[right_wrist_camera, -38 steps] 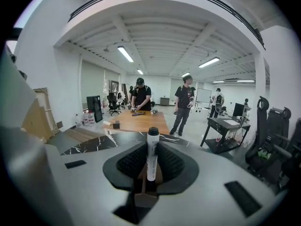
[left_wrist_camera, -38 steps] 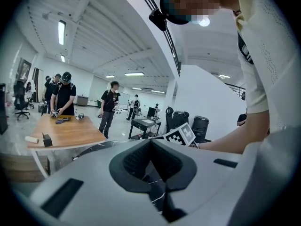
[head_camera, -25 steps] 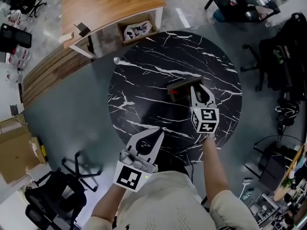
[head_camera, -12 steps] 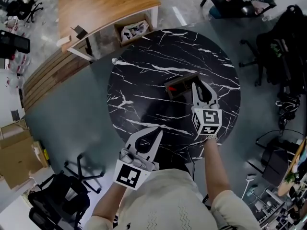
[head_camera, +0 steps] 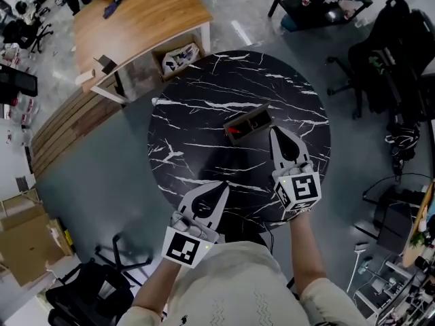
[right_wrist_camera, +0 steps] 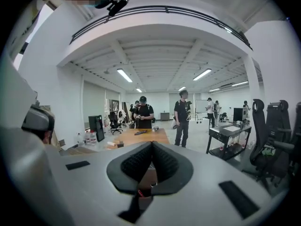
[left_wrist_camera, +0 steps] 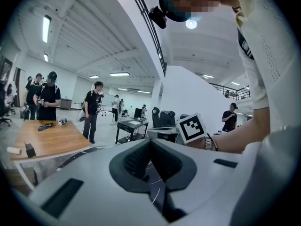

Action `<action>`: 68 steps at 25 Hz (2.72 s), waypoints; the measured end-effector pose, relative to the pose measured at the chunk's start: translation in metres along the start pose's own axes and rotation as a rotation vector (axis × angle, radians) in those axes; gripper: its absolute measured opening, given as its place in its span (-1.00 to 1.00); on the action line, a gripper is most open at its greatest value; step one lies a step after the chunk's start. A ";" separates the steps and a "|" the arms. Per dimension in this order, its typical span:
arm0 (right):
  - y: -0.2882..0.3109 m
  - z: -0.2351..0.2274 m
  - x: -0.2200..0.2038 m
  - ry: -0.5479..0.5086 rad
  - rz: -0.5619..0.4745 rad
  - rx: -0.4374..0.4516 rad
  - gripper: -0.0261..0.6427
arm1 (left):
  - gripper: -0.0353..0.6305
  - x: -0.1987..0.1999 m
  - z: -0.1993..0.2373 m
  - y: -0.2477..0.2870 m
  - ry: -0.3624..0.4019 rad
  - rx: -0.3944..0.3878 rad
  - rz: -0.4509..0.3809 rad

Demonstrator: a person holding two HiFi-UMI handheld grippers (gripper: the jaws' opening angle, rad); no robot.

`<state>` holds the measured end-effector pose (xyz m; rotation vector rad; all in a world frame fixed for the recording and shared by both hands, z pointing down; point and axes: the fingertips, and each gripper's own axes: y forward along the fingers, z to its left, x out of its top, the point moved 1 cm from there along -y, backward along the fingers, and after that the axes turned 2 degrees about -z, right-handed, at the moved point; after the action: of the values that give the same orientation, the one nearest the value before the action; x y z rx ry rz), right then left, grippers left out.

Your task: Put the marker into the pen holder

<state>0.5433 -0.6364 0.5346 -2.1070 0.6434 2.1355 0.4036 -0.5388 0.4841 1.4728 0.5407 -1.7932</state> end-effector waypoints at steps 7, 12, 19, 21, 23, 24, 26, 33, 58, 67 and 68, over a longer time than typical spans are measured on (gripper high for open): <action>-0.041 0.012 0.011 0.050 -0.022 -0.008 -0.87 | -0.86 0.008 -0.008 0.002 0.011 -0.054 -0.014; -0.069 0.029 0.024 0.069 -0.036 -0.025 -0.87 | -0.86 0.009 -0.013 0.003 0.007 -0.102 -0.010; -0.087 0.053 0.022 0.073 -0.013 -0.069 -0.87 | -0.86 0.011 -0.011 0.007 0.018 -0.181 -0.013; -0.090 0.060 0.022 0.068 -0.008 -0.081 -0.87 | -0.86 0.012 -0.008 0.008 0.026 -0.191 -0.019; -0.094 0.065 0.022 0.072 -0.003 -0.093 -0.87 | -0.86 0.015 -0.006 0.007 0.033 -0.201 -0.031; -0.095 0.067 0.022 0.074 0.000 -0.096 -0.87 | -0.86 0.017 -0.006 0.006 0.033 -0.207 -0.035; -0.097 0.073 0.022 0.071 0.005 -0.096 -0.87 | -0.86 0.019 -0.005 0.004 0.030 -0.221 -0.042; -0.097 0.089 0.028 0.053 0.009 -0.106 -0.87 | -0.86 0.019 0.001 0.001 0.026 -0.247 -0.034; -0.065 0.102 0.011 0.057 0.077 -0.106 -0.87 | -0.86 0.021 0.032 0.006 0.005 -0.250 -0.025; -0.028 0.103 -0.007 0.109 0.106 -0.077 -0.87 | -0.86 0.013 0.060 0.015 0.007 -0.228 0.016; -0.024 0.101 -0.007 0.113 0.106 -0.078 -0.87 | -0.86 0.012 0.063 0.017 0.008 -0.226 0.021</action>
<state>0.4566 -0.5783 0.5326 -2.2981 0.7093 2.1402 0.3754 -0.5985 0.4908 1.3262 0.7057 -1.6511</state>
